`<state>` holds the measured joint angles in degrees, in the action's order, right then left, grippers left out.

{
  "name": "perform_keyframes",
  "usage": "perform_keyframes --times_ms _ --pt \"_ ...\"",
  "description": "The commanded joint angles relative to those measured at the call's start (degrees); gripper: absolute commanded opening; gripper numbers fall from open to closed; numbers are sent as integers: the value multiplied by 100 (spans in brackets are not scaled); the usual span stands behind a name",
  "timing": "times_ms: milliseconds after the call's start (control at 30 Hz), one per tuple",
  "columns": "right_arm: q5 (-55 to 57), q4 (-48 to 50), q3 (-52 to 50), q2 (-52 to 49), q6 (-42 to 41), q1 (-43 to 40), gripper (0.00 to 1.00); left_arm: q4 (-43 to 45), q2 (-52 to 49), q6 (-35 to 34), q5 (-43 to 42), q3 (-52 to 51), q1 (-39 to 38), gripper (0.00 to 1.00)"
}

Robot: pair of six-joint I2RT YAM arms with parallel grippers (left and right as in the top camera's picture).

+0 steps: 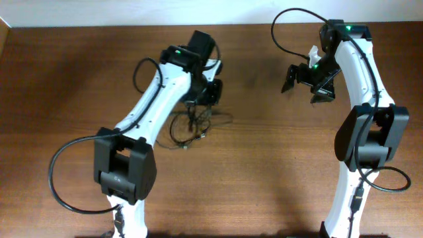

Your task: Untangle cables

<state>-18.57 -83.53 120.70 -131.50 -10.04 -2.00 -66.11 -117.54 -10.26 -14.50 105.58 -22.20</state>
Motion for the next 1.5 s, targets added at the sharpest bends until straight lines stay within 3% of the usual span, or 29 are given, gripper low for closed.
perform_keyframes --times_ms 0,133,367,467,500,533,567,600,633,667,733,800,833,900,933,967,1000,1033,1067,1100,1200,1300,1333,1367,1400,1467 --pt "-999 -398 -17 160 13 11 98 -330 17 118 -306 57 446 2" --pt "-1445 -485 -17 160 -7 26 99 -470 11 138 236 -24 841 2" --pt "-1379 -575 -61 160 13 883 98 -11 11 133 234 -754 874 2" --pt "-1379 -457 -61 160 13 1290 99 -11 11 133 234 -758 1005 18" --pt "-1379 -391 -61 160 15 1427 99 -11 11 133 234 -763 1027 28" --pt "-1379 -352 -61 160 15 1526 99 -11 11 133 232 -763 1032 46" --pt "-1379 -332 -61 160 15 1600 99 -15 11 133 232 -767 1032 56" --pt "-1379 -313 -61 160 15 1711 100 -28 11 133 234 -785 1032 75" --pt "-1379 -247 -61 160 15 1784 100 -68 11 138 260 -787 1034 87" --pt "-1381 -157 -61 160 13 1827 100 -90 11 136 337 -785 1082 95" --pt "-1578 7 -59 160 13 1845 100 -155 13 136 332 -782 1222 97" --pt "-1528 -24 -61 160 20 1908 100 -299 48 133 330 -776 1447 93" --pt "-1528 -20 -61 160 17 1969 100 -323 79 87 315 -776 1582 84" --pt "-1508 26 -61 160 20 2072 100 -391 87 72 431 -778 1808 36" --pt "-1482 50 -61 160 17 2116 100 -474 87 70 627 -778 1871 24" --pt "-1478 76 -61 160 17 2164 99 -601 87 -33 1005 -778 1928 23" --pt "-1451 90 -61 160 17 2225 99 -782 87 -286 1591 -778 1982 31" --pt "-1368 94 -61 157 20 2280 99 -946 87 -472 2044 -778 2011 57" --pt "-1266 90 -61 157 15 2337 98 -1088 87 -614 2253 -778 2020 91" --pt "-1196 90 -61 157 17 2369 99 -1204 87 -640 2347 -772 2026 100" --pt "-1117 87 -61 157 15 2417 98 -1534 92 -640 2177 -446 2048 99" --pt "-1121 85 -61 157 15 2420 98 -1517 153 -433 1493 -267 2046 96" --pt "-1128 87 -61 157 17 2446 98 -1519 140 -380 1882 -269 2050 85" --pt "-1187 87 -61 157 17 2492 98 -1521 138 -708 2809 -280 2055 19" --pt "-1215 90 -61 157 15 2540 98 -1521 136 -1034 3053 -299 2063 0" --pt "-1226 133 -61 157 15 2732 99 -1287 125 -1307 2476 -407 2111 0"
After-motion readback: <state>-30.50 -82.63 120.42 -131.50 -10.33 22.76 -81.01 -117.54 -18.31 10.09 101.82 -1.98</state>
